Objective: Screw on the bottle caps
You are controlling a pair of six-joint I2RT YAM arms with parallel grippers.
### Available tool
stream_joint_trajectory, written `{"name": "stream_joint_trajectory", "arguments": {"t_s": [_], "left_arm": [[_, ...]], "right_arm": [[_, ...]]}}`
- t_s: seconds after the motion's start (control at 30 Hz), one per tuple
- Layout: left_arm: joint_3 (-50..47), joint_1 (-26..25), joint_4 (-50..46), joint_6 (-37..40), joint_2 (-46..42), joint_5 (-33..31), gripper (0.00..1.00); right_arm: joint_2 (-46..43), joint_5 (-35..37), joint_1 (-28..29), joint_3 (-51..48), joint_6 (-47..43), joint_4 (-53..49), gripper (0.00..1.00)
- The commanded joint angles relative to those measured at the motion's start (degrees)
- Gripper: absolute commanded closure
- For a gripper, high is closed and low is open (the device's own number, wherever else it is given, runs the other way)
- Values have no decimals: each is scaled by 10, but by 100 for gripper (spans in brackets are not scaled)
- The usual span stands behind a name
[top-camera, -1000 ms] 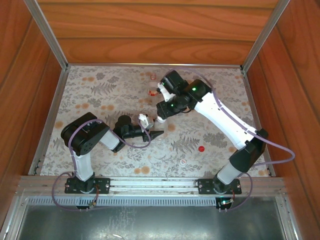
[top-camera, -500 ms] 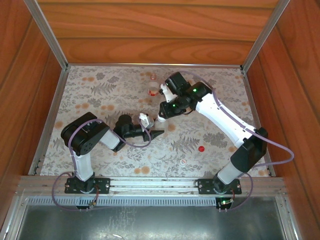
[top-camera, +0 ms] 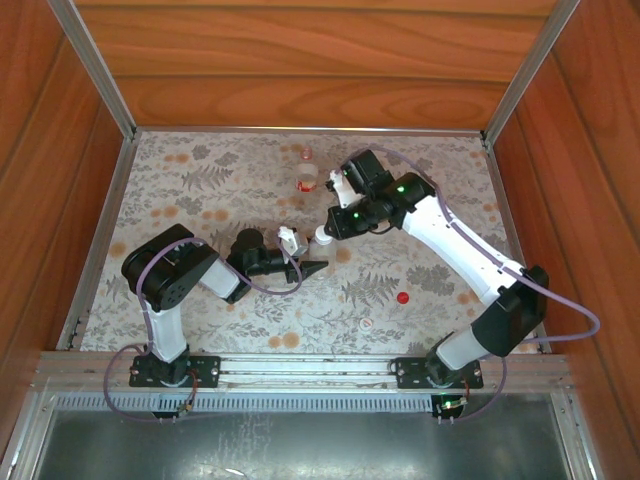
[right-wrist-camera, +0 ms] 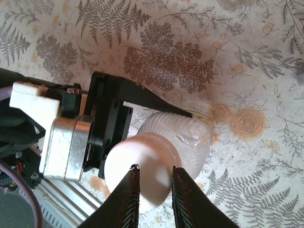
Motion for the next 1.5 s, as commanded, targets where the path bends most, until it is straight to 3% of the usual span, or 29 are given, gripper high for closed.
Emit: {"name": "stream_joint_trajectory", "arguments": {"t_s": [0.0, 0.2, 0.4, 0.6, 0.73, 1.03, 1.33, 1.47], "left_arm": [[11, 4, -45, -18, 4, 0, 41], [13, 4, -46, -18, 6, 1, 41], [8, 4, -46, -16, 4, 1, 41], [5, 4, -47, -14, 3, 0, 41], [4, 4, -47, -14, 3, -1, 41], [2, 5, -48, -12, 3, -3, 41], [3, 16, -49, -20, 6, -3, 41], [7, 17, -50, -24, 10, -2, 41]], "right_arm": [[-5, -44, 13, -29, 9, -47, 76], [-38, -28, 19, -35, 23, -31, 73], [-37, 6, 4, -26, 25, -10, 58], [-5, -8, -15, 8, 8, 9, 53], [25, -16, -23, 31, -7, 8, 55], [20, -39, -24, -4, -11, 5, 77], [-38, -97, -1, -76, 3, 10, 79], [-66, -86, 2, -89, 2, 40, 78]]}}
